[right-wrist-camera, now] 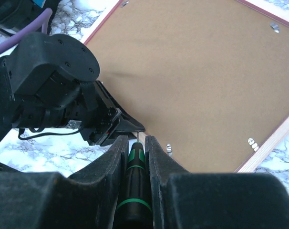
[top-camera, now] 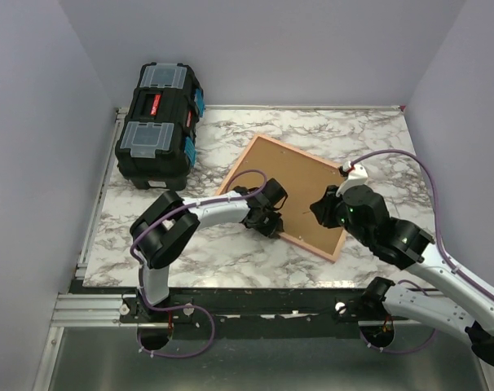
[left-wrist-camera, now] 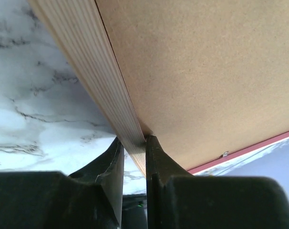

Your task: Take the photo out of the frame

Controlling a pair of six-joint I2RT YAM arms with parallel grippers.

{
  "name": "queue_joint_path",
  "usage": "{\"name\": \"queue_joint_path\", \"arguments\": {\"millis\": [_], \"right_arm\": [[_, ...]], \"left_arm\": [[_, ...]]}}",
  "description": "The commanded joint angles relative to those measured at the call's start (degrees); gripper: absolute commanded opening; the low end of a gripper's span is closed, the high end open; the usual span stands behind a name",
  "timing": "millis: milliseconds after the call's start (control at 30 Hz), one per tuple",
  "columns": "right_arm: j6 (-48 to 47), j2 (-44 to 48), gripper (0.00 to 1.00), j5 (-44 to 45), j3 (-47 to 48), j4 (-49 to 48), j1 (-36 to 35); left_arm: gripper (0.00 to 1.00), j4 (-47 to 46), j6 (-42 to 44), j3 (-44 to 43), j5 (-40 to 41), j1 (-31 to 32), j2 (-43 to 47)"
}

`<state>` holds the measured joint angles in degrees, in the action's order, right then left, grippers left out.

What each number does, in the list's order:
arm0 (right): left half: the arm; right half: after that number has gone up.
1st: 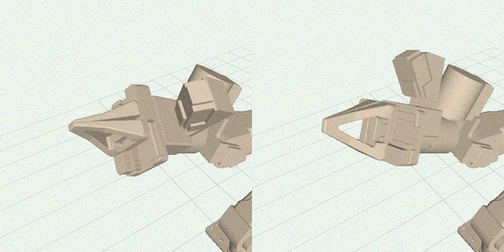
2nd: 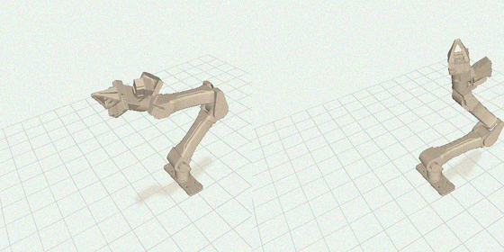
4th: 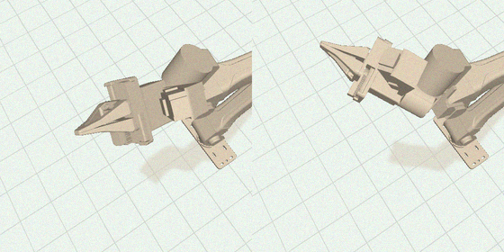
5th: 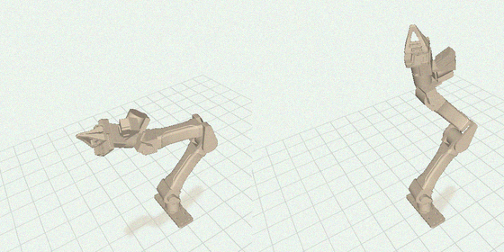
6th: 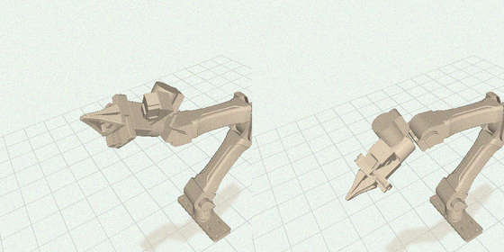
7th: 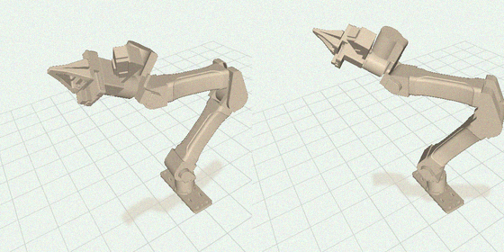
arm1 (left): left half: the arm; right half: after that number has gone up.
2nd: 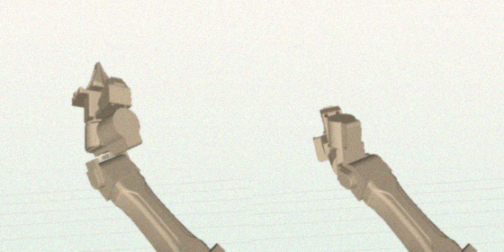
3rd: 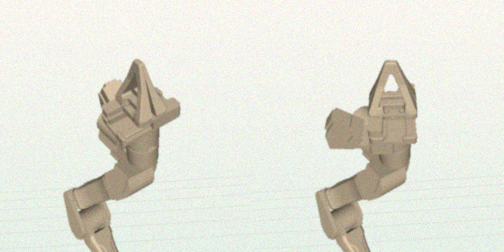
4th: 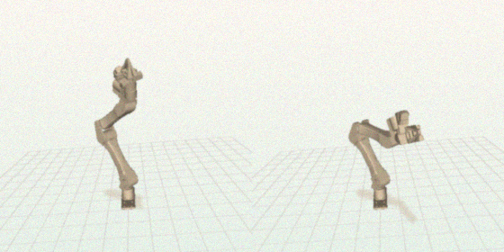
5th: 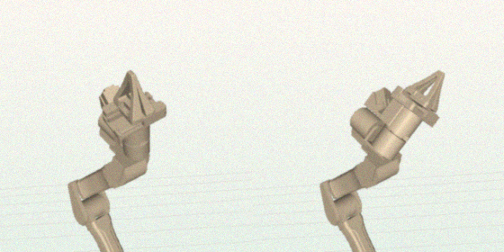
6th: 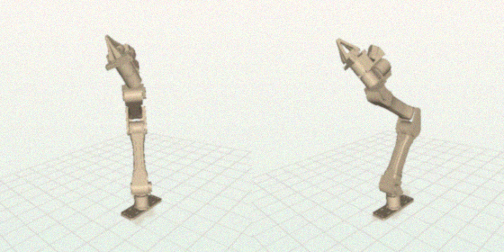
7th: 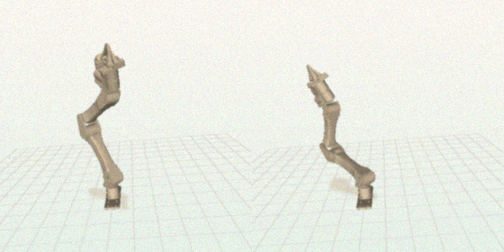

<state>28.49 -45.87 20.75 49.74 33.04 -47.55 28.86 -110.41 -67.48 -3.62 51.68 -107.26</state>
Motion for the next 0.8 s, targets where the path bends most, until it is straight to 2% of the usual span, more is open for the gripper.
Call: {"name": "queue_joint_path", "arguments": {"millis": [0, 167, 267, 400, 533, 767], "right_arm": [[0.6, -1.5, 0.01, -0.3, -1.5, -2.3, 0.1], [0.9, -6.2, 0.01, -2.9, -4.0, -8.5, 0.1], [0.8, -10.2, 0.01, -4.1, -4.8, -12.6, 0.1], [0.6, -16.3, 0.01, -4.8, -4.4, -16.9, 0.1], [0.5, -22.2, 0.01, -5.7, -3.5, -22.0, 0.1], [0.1, -35.3, 0.01, -8.0, 3.0, -28.2, 1.3]], "left_arm": [[0.0, 7.3, 22.8, -0.6, 6.7, -0.7, -0.1], [0.0, 11.7, 42.4, -4.0, 8.6, -4.9, -1.1], [0.0, 14.4, 51.4, -5.1, 11.4, -7.6, -1.1], [0.0, 12.3, 63.9, -4.8, 8.9, -10.9, -0.8], [0.0, 11.1, 70.5, -3.5, 8.0, -13.1, -0.3], [0.0, 6.3, 75.7, 0.5, 2.1, -17.6, 1.9]]}}
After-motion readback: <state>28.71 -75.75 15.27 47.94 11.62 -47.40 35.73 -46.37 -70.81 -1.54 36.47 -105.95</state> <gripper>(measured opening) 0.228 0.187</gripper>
